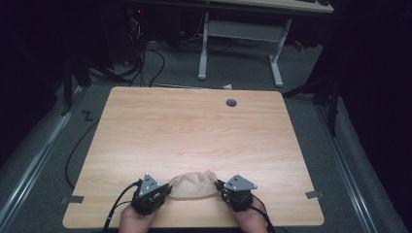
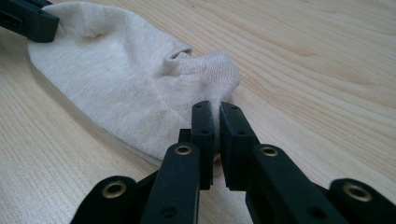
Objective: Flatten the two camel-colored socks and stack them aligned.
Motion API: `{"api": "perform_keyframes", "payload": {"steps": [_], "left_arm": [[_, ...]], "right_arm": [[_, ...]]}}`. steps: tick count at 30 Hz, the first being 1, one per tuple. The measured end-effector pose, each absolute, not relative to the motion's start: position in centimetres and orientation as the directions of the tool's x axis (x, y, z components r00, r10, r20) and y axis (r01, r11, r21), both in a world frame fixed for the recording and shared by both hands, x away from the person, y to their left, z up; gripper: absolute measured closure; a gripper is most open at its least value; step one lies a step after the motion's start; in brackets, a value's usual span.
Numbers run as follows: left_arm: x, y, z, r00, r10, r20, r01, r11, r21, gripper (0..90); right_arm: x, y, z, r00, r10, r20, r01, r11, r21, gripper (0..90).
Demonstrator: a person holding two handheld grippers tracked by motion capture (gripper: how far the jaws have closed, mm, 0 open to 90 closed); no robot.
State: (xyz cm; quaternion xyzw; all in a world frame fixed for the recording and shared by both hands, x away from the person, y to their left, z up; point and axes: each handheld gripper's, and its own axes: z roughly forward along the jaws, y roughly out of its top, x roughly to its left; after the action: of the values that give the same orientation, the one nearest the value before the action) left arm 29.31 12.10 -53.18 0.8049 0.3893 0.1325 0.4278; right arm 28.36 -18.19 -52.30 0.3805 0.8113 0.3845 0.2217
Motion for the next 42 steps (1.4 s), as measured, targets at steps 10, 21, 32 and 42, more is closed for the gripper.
{"api": "perform_keyframes", "payload": {"steps": [10,21,32,42], "left_arm": [[29.2,11.8,-51.7,0.668,0.738,-0.09,0.472,-0.327,0.819,63.2],[31.0,8.8,-52.3,0.674,0.739,-0.014,0.467,-0.411,0.783,85.9],[31.5,9.0,-53.2,0.656,0.755,-0.008,0.491,-0.418,0.765,84.7],[34.0,8.9,-53.1,0.649,0.76,0.034,0.479,-0.443,0.758,84.8]], "right_arm": [[28.3,-18.6,-51.4,-0.592,0.805,-0.043,0.428,0.359,0.829,70.4],[29.6,-17.6,-51.8,-0.605,0.796,-0.036,0.467,0.391,0.793,83.2],[29.2,-17.9,-52.9,-0.612,0.79,-0.011,0.516,0.41,0.752,80.5],[30.5,-17.4,-53.1,-0.594,0.804,-0.009,0.522,0.395,0.756,80.5]]}}
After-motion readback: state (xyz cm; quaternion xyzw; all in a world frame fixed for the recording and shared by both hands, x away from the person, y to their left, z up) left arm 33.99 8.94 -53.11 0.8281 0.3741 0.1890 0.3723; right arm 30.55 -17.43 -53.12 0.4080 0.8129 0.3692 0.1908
